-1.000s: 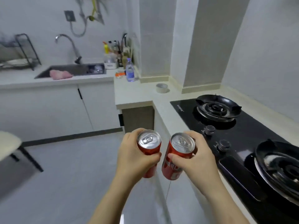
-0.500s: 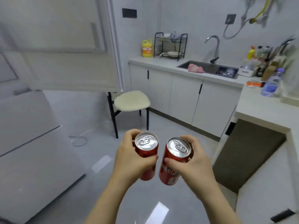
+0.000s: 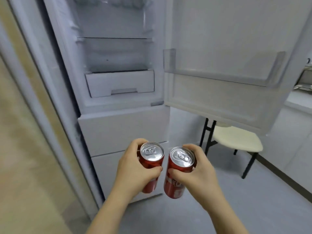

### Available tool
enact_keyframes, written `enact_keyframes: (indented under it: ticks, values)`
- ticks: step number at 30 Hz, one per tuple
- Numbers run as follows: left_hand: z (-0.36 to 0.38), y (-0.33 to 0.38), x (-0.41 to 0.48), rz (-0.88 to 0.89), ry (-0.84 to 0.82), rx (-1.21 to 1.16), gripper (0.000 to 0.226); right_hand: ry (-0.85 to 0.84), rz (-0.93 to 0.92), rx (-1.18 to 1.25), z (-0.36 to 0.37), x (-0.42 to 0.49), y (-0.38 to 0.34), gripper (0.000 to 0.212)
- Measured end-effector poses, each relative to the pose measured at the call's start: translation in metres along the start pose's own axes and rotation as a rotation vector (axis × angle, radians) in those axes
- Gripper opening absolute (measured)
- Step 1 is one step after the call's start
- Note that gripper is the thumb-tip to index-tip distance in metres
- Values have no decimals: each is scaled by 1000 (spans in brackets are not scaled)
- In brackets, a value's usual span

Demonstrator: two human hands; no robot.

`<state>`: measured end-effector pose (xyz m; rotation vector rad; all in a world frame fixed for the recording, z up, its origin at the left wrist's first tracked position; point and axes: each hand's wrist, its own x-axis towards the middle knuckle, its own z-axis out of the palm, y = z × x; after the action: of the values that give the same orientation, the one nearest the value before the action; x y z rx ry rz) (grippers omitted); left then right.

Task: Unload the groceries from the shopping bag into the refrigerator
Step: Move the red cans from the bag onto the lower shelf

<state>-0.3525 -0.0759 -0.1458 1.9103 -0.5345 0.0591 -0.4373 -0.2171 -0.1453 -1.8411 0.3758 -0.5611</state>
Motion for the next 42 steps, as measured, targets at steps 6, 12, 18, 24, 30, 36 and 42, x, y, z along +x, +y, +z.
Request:
enact_keyframes:
  ticks: [6, 12, 18, 24, 30, 36, 42]
  values:
    - [-73, -30, 70, -14, 162, 2, 61, -114, -86, 23, 88, 78, -31, 53]
    - [-114, -44, 131, -36, 281, -29, 57, -238, -183, 117, 142, 148, -66, 68]
    - [-138, -36, 204, 10, 355, -30, 55, -287, -317, 188, 177, 230, -94, 72]
    - [-150, -19, 314, 76, 451, -91, 52, -304, -447, 248, 189, 338, -134, 85]
    - [-158, 11, 415, 187, 527, -90, 56, -264, -546, 276, 193, 439, -179, 77]
    - [-175, 40, 491, 232, 605, -122, 66, -247, -610, 389, 207, 507, -221, 70]
    - [-192, 59, 546, 247, 662, -201, 49, -187, -632, 446, 223, 554, -258, 67]
